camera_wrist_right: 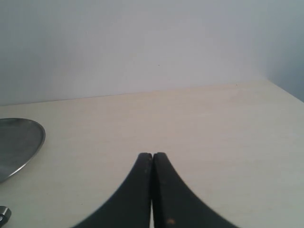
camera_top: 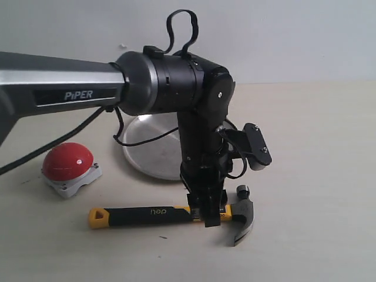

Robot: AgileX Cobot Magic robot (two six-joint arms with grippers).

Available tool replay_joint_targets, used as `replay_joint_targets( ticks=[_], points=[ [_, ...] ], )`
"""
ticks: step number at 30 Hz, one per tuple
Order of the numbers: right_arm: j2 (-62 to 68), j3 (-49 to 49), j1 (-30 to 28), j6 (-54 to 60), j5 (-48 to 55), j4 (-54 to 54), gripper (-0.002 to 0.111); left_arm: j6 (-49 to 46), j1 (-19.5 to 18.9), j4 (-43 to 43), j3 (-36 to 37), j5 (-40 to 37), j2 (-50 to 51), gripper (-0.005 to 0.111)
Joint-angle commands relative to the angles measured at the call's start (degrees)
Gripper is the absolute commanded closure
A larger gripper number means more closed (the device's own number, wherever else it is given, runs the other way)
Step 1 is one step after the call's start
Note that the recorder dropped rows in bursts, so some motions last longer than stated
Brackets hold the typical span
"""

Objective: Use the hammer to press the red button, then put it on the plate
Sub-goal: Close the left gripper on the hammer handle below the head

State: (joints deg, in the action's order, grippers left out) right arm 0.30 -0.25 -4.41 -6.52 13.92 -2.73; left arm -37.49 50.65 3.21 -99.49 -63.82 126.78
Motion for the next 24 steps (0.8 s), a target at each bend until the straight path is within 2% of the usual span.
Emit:
replay_joint_targets(
  ticks=[1,4,17,18,24],
  points=[
    [-0.30,0.25,-0.46,0.51,-0.40,-0.15,0.108,0.23,0.22,0.52,-3.03,0.10,2.80,0.060],
    [-0.30,0.25,-0.46,0.51,-0.40,-0.15,0.108,0.23,0.22,0.82,-3.27,-0.16,4.38,0.051],
    [-0.30,0.25,-0.46,0.51,-0.40,-0.15,0.108,-1.10,0.22,0.43,-3.27,1.14,7.71,0.052],
    [-0.30,0.25,-0.46,0.51,-0.40,-0.15,0.108,-1.10,0.22,0.43,-3.27,0.98,7.84,0.053],
    [-0.30,0.25,-0.46,0.51,-0.40,-0.15,0.108,-1.10,0.22,0.43,-3.27,0.98,7.92,0.077]
  ],
)
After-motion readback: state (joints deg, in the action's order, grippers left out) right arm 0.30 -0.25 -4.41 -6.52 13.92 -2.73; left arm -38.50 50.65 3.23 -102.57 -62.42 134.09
